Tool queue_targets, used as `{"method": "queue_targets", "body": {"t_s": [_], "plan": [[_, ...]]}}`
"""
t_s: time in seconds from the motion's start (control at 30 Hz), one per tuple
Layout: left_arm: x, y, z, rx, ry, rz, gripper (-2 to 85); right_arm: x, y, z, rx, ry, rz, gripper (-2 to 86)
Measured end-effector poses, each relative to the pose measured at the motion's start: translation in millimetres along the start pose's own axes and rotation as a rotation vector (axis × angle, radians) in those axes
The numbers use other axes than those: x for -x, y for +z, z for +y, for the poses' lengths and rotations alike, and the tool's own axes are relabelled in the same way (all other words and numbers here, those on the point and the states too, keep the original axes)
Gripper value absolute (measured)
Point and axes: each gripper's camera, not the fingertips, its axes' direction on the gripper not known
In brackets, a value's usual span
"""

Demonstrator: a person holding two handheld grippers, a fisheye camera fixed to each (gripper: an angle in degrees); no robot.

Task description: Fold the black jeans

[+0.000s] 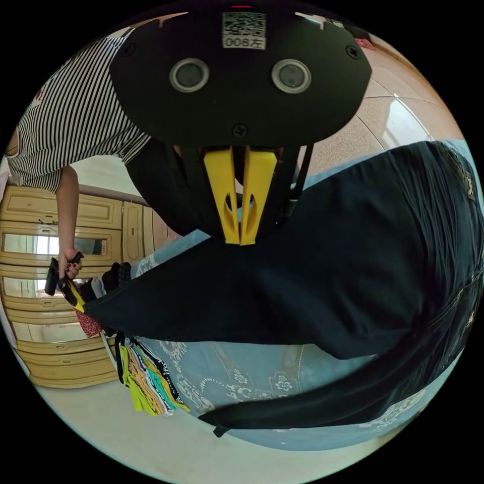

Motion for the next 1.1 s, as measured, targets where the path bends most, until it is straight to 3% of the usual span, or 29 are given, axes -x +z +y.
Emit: {"method": "queue_targets", "body": {"t_s": [0.13, 0.27, 0.4, 0.47, 0.6, 0.87, 1.0, 1.1], "plan": [[-23.1, -11.5, 0.9, 0.019, 0.005, 0.036, 0.1, -16.9, 5.4, 63.7, -0.014, 0.145, -0.019, 1.7], [-39.5, -21.5, 1.5, 0.051, -0.006, 0.053, 0.2, -102.8, 94.4, 164.5, 0.228, 0.496, 0.047, 1.1], [-54.3, -45.5, -4.7, 0.037, 0.005, 0.042, 0.4, -119.6, 110.5, 201.0, 0.082, 0.667, -0.03, 1.6], [-62.3, -64.3, -11.8, 0.002, 0.016, 0.047, 0.8, -81.9, 117.3, 173.5, 0.038, 0.541, -0.007, 2.6], [-72.6, -85.4, -30.6, -0.027, 0.026, 0.018, 2.4, -11.3, 173.3, 90.2, 0.146, 0.257, 0.109, 5.1], [-119.7, -119.6, -115.7, 0.001, 0.181, -0.192, 7.3, 163.6, 418.7, -49.1, 0.494, -0.378, 0.383, 7.3], [-135.8, -118.6, -152.3, 0.07, 0.245, -0.288, 6.9, 201.0, 512.8, -48.8, 0.648, -0.539, 0.479, 7.7], [-142.1, -120.1, -166.5, 0.087, 0.255, -0.346, 4.9, 216.7, 540.4, -46.6, 0.632, -0.567, 0.463, 4.1]]}}
